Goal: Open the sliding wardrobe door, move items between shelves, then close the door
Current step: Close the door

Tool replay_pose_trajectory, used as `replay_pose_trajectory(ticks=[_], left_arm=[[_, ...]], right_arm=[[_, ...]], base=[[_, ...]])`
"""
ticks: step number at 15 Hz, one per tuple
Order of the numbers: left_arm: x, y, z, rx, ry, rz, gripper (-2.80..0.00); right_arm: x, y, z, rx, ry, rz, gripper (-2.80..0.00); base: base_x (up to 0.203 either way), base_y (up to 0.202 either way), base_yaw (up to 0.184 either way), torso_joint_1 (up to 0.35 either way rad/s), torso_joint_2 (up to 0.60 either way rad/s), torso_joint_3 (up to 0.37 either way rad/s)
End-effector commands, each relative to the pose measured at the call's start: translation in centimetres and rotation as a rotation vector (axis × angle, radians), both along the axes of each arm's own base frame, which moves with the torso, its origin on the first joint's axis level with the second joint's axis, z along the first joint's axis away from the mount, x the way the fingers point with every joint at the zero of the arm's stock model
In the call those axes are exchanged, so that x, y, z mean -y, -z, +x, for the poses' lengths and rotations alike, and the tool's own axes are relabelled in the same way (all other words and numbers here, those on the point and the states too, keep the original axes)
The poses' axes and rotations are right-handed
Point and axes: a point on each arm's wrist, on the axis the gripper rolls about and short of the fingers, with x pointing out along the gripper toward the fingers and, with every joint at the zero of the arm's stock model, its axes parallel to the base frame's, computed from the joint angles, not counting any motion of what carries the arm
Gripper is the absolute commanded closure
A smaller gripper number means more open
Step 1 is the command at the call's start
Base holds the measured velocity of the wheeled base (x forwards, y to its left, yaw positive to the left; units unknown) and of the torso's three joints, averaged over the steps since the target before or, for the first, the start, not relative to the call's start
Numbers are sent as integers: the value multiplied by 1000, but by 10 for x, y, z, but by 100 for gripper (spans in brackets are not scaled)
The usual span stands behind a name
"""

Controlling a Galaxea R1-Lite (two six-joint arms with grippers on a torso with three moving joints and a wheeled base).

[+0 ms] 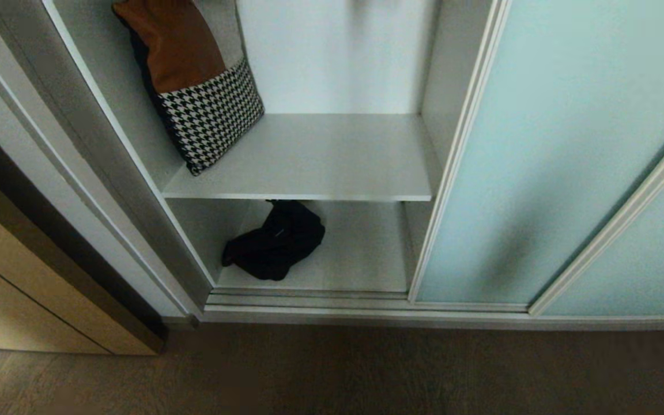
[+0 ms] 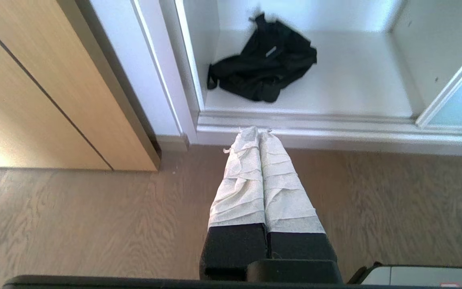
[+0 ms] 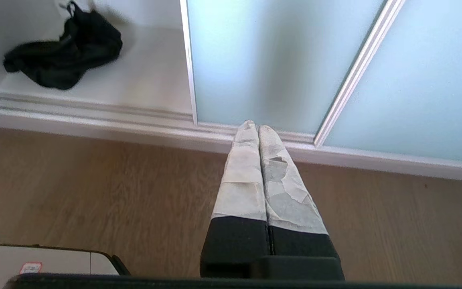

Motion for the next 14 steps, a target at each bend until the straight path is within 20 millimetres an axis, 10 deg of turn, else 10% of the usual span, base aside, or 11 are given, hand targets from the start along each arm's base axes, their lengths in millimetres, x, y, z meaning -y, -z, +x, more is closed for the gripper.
replay_pose_trajectory(ticks=[1, 14], left_arm=[[0, 0, 0, 0, -1, -1, 0], [0, 0, 0, -2, -6, 2, 0]], right_arm=[[0, 0, 0, 2, 0, 0, 0], [0, 0, 0, 2, 0, -1, 0]], base=[[0, 0, 0, 6, 6, 203], [0, 0, 0, 1, 1, 19]])
